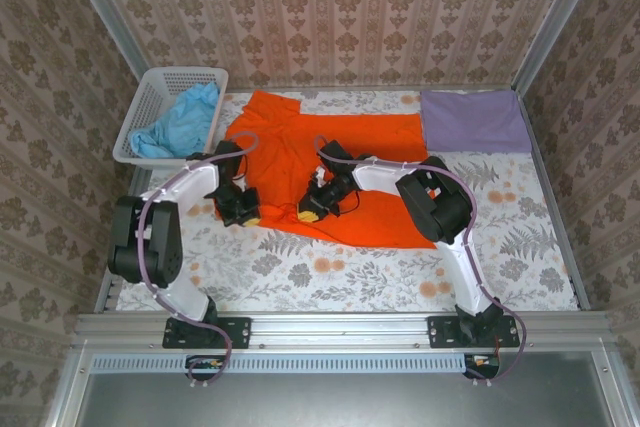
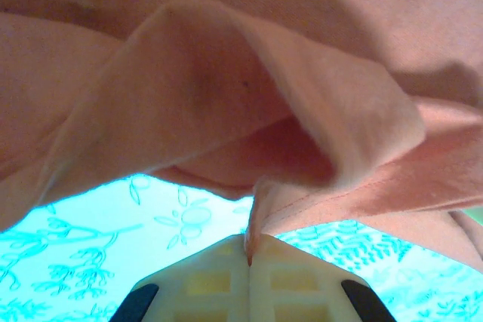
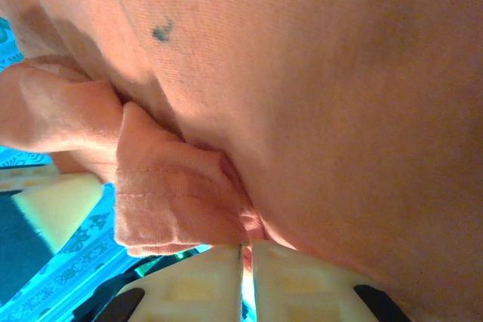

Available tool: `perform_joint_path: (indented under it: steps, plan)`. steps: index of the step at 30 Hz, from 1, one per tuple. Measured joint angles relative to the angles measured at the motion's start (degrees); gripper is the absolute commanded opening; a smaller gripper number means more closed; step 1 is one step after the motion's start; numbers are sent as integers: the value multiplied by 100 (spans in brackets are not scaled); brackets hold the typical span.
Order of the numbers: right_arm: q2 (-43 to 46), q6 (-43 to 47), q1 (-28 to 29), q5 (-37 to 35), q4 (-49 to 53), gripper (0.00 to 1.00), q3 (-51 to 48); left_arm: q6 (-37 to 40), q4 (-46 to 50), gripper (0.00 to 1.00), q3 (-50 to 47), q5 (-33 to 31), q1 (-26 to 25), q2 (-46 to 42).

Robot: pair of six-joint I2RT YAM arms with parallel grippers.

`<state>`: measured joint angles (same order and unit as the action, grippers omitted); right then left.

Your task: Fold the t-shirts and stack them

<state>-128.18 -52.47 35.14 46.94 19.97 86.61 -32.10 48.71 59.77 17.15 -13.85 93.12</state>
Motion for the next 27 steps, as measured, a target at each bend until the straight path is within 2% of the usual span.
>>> perform_joint_path:
  steps: [5,16,20,23,27]
  plan:
    - [146,203,15,-20,332,14,-98,46,212,0,-85,-59,0,-592]
    - [793,1084,343,-50,1401,16,-341,42,1093,0,-1023,105,0,-2151]
    - [1202,1141,376,-321,1528,22,-870,2,1423,0,-1412,195,0,-2649]
    - [1738,1040,243,-719,1523,35,-1390,-85,1700,0,-1707,238,0,-2962]
    - [2892,702,-221,-1414,1392,42,-2413,-223,1980,0,-1878,234,-42,-3130]
